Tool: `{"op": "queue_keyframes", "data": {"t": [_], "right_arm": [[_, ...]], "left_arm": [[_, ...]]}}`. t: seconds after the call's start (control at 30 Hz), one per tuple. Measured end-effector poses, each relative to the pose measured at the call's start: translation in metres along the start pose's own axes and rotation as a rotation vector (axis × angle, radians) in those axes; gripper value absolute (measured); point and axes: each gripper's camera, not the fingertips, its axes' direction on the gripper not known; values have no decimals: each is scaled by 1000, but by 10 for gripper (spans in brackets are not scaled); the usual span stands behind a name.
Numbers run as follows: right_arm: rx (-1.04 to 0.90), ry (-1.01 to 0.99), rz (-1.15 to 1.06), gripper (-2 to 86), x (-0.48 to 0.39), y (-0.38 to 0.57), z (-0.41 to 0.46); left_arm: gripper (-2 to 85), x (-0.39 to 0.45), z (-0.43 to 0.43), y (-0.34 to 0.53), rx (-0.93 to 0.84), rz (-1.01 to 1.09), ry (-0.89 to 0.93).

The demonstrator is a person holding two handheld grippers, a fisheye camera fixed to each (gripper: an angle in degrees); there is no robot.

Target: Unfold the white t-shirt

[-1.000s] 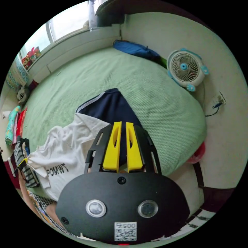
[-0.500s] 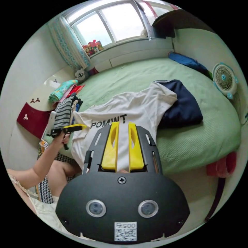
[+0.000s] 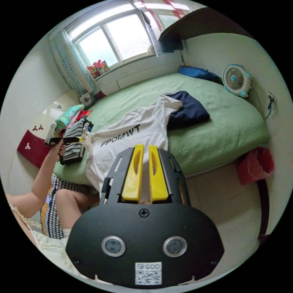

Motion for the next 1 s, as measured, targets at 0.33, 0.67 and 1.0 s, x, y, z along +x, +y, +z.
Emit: {"op": "queue_keyframes", "data": {"t": [0.33, 0.67, 1.0], "right_arm": [[-143, 49, -59, 6, -69, 11, 19], [-304, 108, -185, -10, -153, 36, 24], [-279, 131, -99, -10, -163, 50, 20]], "left_arm": [[-4, -75, -98, 128, 155, -284, -145], [-6, 119, -17, 225, 91, 13, 143], [-6, 195, 11, 240, -2, 79, 147]]}}
